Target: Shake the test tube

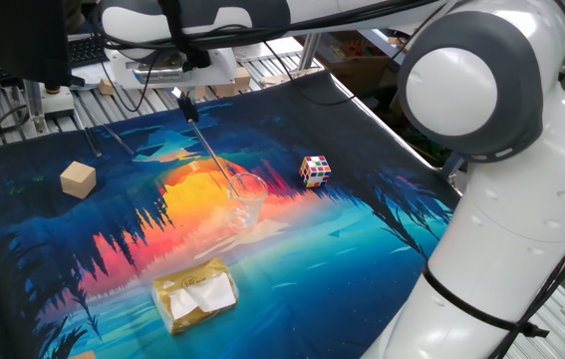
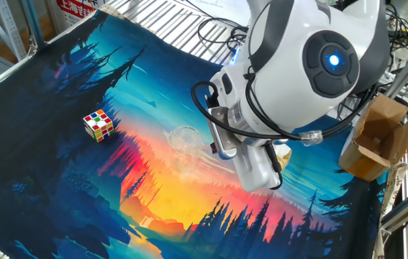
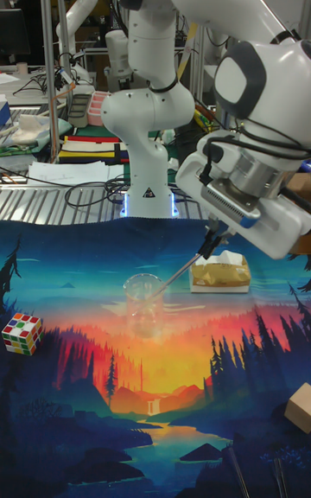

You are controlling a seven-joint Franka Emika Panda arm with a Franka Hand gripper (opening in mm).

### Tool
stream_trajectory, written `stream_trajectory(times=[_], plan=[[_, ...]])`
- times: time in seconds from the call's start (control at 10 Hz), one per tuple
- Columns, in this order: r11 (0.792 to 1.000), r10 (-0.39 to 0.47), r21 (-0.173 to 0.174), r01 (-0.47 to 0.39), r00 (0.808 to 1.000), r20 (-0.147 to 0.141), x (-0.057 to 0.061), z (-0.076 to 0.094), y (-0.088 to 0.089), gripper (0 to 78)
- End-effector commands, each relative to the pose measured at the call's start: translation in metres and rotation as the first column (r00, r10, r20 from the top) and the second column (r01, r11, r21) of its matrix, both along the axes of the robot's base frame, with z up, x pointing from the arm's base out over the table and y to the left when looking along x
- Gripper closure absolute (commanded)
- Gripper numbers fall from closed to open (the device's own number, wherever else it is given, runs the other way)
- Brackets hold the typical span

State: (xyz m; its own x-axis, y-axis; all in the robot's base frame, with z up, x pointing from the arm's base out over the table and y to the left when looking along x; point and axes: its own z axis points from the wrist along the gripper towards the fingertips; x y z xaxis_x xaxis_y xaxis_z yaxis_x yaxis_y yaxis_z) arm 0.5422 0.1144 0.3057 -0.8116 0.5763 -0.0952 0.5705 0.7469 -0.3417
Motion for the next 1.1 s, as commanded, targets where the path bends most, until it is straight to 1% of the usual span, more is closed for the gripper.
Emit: stream_trajectory(times=[0.1,0.4,0.7,1.1], plan=[[0.985,-0.074,-0.15,0.082,0.996,0.055,-0.0011,0.0006,-0.0003,76.4],[0.986,-0.076,-0.147,0.084,0.996,0.056,-0.0011,0.0007,-0.0002,76.4],[0.987,-0.076,-0.136,0.083,0.996,0.055,-0.0011,0.0007,-0.0002,76.4],[0.987,-0.078,-0.136,0.085,0.995,0.056,-0.001,0.0007,-0.0002,76.4]])
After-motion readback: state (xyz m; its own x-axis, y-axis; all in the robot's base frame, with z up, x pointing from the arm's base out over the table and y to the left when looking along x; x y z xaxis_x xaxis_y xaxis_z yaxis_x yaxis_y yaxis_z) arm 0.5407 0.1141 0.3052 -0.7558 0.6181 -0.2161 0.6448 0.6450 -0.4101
